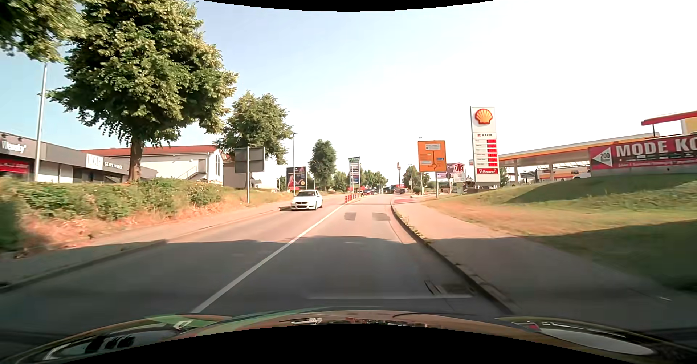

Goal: Follow the waypoints while adhering to traffic rules and regulations

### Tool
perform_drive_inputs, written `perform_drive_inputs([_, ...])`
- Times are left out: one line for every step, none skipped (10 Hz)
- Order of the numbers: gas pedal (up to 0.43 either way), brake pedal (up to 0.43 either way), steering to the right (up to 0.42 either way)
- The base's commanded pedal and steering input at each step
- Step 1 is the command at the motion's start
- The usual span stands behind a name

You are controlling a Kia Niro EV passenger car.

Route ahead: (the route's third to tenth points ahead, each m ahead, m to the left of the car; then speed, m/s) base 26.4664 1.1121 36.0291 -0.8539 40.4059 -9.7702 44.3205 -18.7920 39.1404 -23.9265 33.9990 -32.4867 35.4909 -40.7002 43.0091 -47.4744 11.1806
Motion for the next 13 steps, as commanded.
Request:
perform_drive_inputs([0.0, 0.0, 0.012])
perform_drive_inputs([0.0, 0.0, 0.015])
perform_drive_inputs([0.0, 0.0, 0.016])
perform_drive_inputs([0.0, 0.006, 0.015])
perform_drive_inputs([0.0, 0.061, 0.015])
perform_drive_inputs([0.0, 0.079, 0.015])
perform_drive_inputs([0.0, 0.098, 0.015])
perform_drive_inputs([0.0, 0.122, 0.015])
perform_drive_inputs([0.0, 0.146, 0.015])
perform_drive_inputs([0.0, 0.152, 0.015])
perform_drive_inputs([0.0, 0.159, 0.014])
perform_drive_inputs([0.0, 0.171, 0.014])
perform_drive_inputs([0.0, 0.171, 0.014])
